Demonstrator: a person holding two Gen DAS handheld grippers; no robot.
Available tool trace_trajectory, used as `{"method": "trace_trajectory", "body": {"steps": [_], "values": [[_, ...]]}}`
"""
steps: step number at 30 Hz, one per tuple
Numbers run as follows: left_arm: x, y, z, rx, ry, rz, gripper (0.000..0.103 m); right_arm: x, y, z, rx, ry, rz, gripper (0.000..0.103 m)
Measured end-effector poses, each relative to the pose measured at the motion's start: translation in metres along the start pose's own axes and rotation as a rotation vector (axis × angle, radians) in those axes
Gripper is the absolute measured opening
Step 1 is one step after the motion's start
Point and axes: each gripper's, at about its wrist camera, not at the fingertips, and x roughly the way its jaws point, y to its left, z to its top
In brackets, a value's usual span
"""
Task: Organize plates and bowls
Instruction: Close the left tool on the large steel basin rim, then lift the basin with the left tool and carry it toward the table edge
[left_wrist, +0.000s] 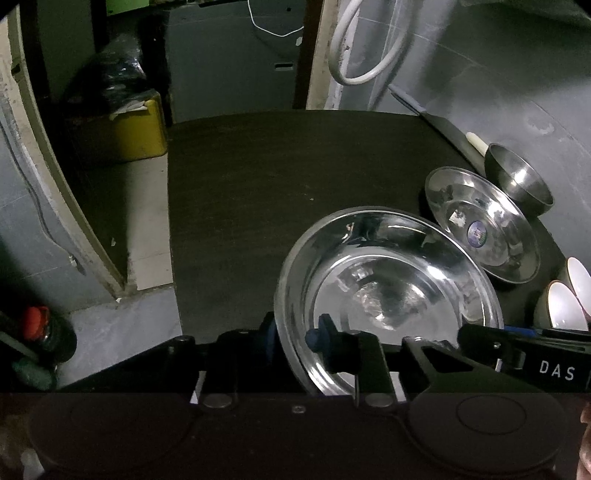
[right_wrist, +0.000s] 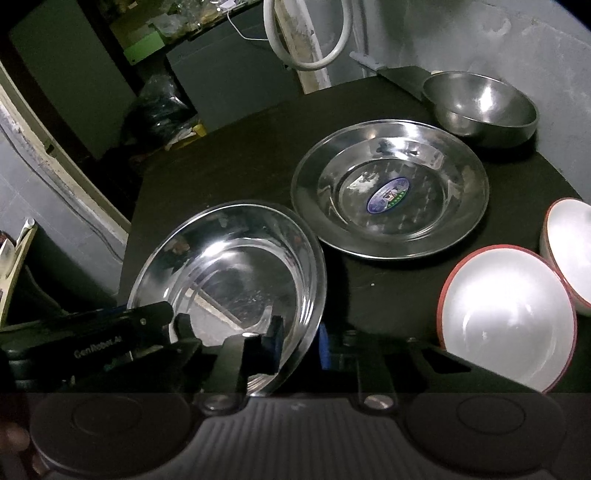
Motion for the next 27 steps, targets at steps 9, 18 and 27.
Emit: {"method": "trace_trajectory", "body": {"steps": [9, 18, 27], "values": [[-0.002, 0.001, -0.003, -0.001, -0.009, -0.008, 0.019, -0.003, -0.001, -0.002, -0.015, -0.019, -0.002, 0.017], [-0.009, -0.002, -0.004, 0.023, -0.032, 0.001, 0.019, -0.009, -0.002, -0.002, -0.021, -0.032, 0.011, 0.017], [-0.028, -0.004, -0.008, 0.04, -0.081, 0.003, 0.019, -0.021, 0.0, -0.004, -0.037, -0.062, 0.028, 0.017]]}}
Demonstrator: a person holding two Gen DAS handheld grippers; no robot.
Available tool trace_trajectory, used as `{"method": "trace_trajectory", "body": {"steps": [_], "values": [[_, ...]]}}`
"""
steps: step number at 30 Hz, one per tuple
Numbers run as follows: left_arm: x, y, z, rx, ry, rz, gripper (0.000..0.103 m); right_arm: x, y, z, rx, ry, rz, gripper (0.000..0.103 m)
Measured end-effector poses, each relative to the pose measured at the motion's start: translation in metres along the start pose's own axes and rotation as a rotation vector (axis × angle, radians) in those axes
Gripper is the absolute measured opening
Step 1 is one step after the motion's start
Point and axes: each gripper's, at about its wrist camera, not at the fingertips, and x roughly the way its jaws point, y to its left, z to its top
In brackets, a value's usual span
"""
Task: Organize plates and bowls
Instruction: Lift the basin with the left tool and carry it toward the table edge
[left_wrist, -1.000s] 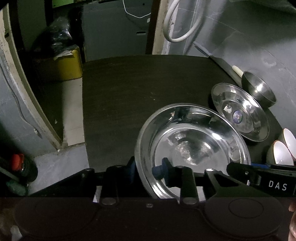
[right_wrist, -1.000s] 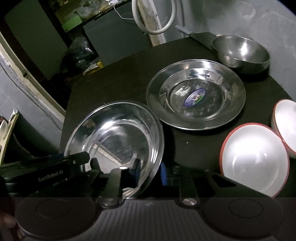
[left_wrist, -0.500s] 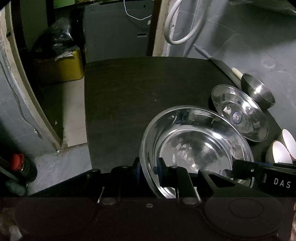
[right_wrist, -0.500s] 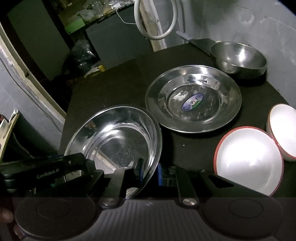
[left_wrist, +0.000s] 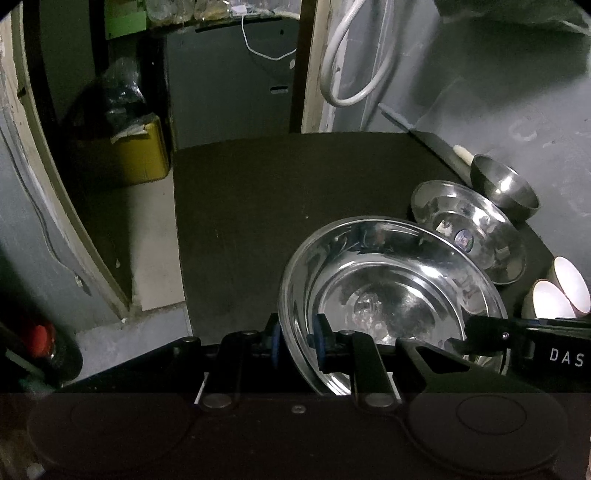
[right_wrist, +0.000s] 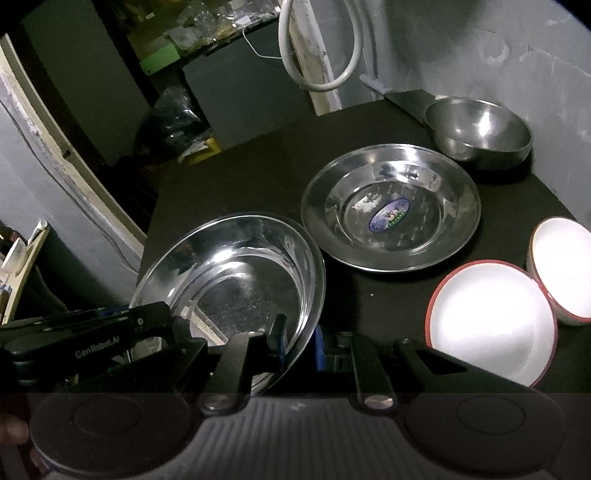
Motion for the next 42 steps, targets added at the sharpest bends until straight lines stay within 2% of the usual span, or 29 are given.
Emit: {"method": "trace_trajectory", "body": {"steps": [9, 20, 29, 42], "values": [[-0.032, -0.012, -0.005, 0.008, -0.046, -0.005, 0.019, -0.029, -0.004, -0.003, -0.027, -0.035, 0.035, 0.018], [-0.068, -0.036, -0.036, 0.014, -0.026, -0.012, 0.019, -0.068, -0.024, -0.026, -0.048, -0.04, 0.092, 0.018], [-0.093, -0.052, -0.064, 0.03, 0.002, -0.009, 0.019, -0.092, -0.042, -0.053, -0.037, 0.003, 0.154, 0.02], [-0.102, -0.07, -0.094, 0.059, 0.059, 0.014, 0.02, -0.106, -0.053, -0.082, -0.047, 0.068, 0.168, 0.021]]}}
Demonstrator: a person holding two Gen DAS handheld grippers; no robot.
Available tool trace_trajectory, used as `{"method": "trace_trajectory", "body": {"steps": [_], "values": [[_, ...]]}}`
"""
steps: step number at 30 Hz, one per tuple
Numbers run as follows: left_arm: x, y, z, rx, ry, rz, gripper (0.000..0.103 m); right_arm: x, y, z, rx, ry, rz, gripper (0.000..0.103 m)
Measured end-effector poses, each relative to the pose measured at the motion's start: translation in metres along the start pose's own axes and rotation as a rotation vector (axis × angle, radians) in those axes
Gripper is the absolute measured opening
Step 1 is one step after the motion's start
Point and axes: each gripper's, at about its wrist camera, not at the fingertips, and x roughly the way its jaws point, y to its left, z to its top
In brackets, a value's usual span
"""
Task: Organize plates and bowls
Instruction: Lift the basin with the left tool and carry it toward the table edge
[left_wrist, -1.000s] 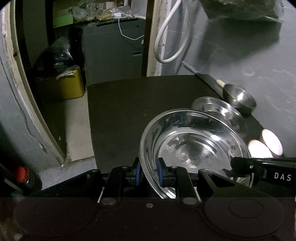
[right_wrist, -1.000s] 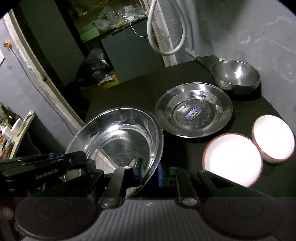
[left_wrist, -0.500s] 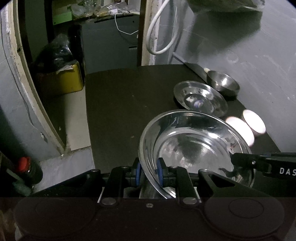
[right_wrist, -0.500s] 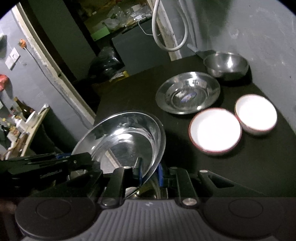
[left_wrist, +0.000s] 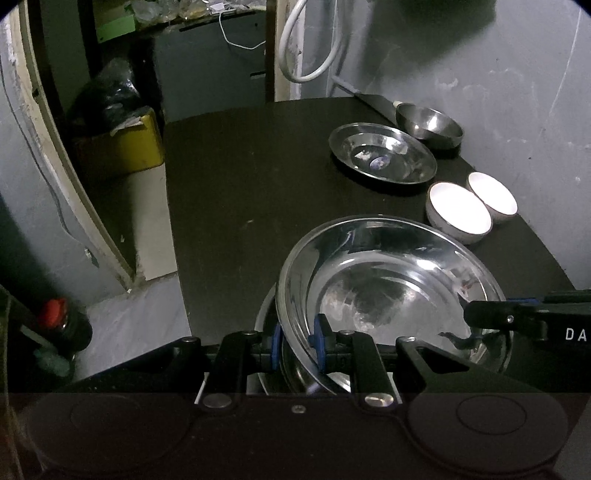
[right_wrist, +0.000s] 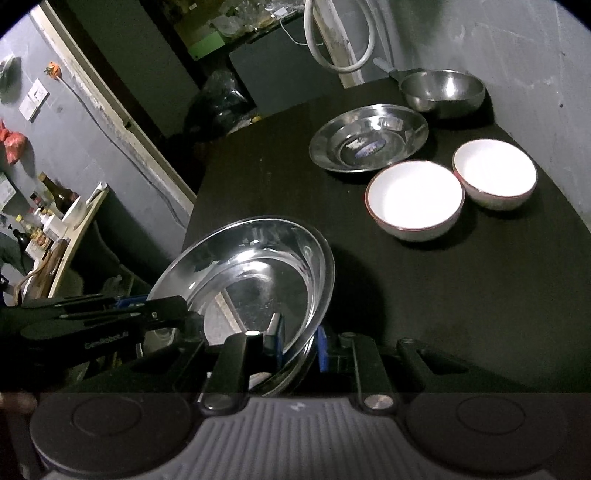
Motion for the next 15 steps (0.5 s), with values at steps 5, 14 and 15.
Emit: {"method": "trace_trajectory", "body": {"steps": [5, 14, 15], "values": [[0.004, 0.0, -0.002, 0.011, 0.019, 0.017, 0.02, 0.003, 0.001, -0.003, -0.002, 0.018, 0.005, 0.021], [0.011, -0.001, -0.007, 0.036, 0.041, 0.039, 0.021, 0.008, 0.006, -0.011, -0.027, 0.053, -0.007, 0.023], [0.011, -0.001, -0.007, 0.037, 0.042, 0.04, 0.021, 0.008, 0.007, -0.011, -0.033, 0.053, -0.009, 0.023]]}}
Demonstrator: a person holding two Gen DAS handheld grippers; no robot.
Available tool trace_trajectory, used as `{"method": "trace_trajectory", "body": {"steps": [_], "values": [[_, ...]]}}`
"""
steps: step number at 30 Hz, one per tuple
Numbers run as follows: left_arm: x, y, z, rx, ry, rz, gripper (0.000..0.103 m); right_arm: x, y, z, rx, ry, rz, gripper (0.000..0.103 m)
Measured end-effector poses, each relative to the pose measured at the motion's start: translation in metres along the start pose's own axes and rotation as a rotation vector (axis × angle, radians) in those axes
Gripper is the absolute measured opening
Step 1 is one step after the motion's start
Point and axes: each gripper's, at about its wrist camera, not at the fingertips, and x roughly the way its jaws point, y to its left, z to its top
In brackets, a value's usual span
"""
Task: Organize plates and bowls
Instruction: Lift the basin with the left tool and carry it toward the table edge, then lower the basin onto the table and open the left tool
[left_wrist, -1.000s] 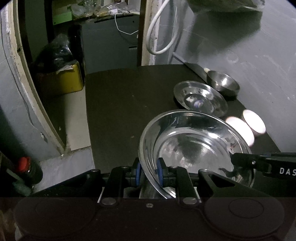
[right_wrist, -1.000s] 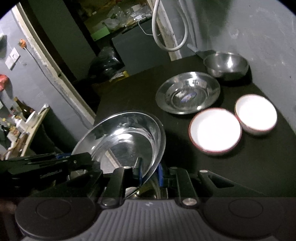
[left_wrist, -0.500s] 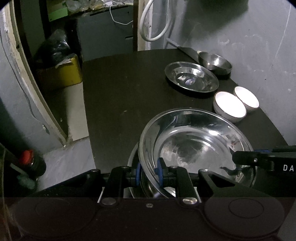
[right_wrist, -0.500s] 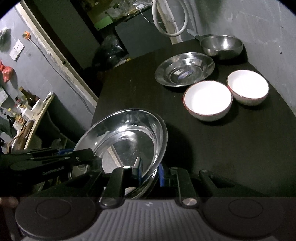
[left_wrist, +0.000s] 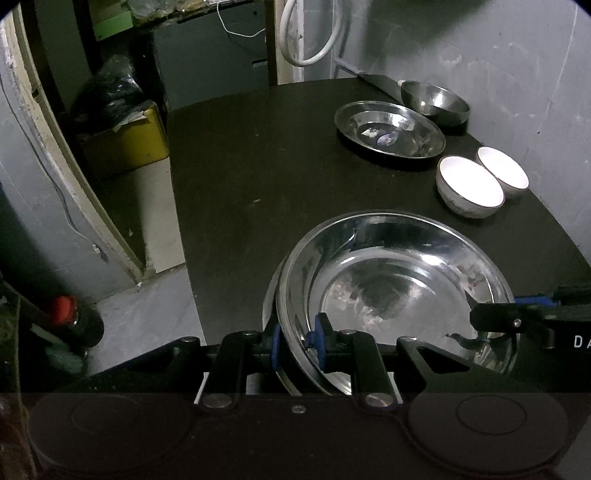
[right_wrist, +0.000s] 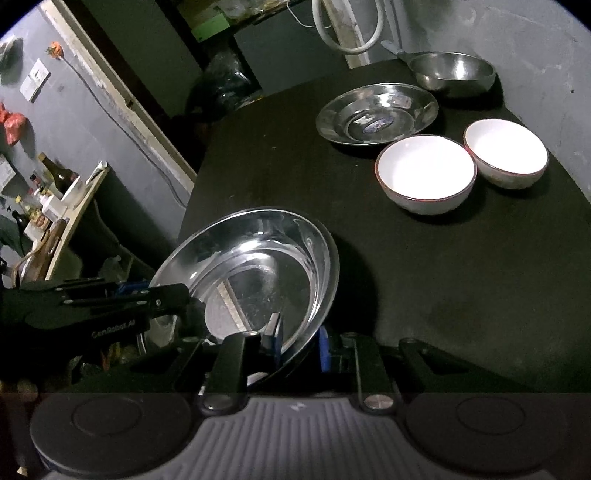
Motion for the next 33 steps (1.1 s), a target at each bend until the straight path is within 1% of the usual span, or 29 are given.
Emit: {"method": "trace_trajectory", "body": {"steps": [7, 21, 25, 27, 28, 31, 32, 33], "values": [[0.001, -0.003, 0.0, 0.016, -0.002, 0.013, 0.022, 0.0, 0.008, -0.002, -0.046, 0.004, -0.021, 0.026], [0.001, -0.003, -0.002, 0.004, 0.003, 0.029, 0.022, 0.0, 0.017, -0.001, -0.097, 0.01, -0.036, 0.031], [0.001, -0.003, -0.001, 0.0, 0.002, 0.034, 0.025, 0.001, 0.021, -0.001, -0.125, 0.011, -0.038, 0.032], [0.0, -0.004, -0.001, 0.0, -0.007, 0.036, 0.026, 0.001, 0.025, -0.001, -0.143, 0.01, -0.037, 0.037], [-0.001, -0.004, -0.001, 0.001, -0.009, 0.038, 0.027, 0.002, 0.026, -0.001, -0.15, 0.011, -0.038, 0.038], [-0.002, -0.002, 0.0, -0.007, -0.017, 0.044, 0.038, 0.002, 0.029, -0.003, -0.163, 0.013, -0.04, 0.041], [-0.003, -0.001, 0.0, -0.012, -0.02, 0.048, 0.044, 0.002, 0.029, -0.003, -0.165, 0.013, -0.04, 0.046], [-0.004, 0.001, 0.001, -0.018, -0.025, 0.053, 0.053, 0.002, 0.029, -0.003, -0.167, 0.011, -0.043, 0.052]]}}
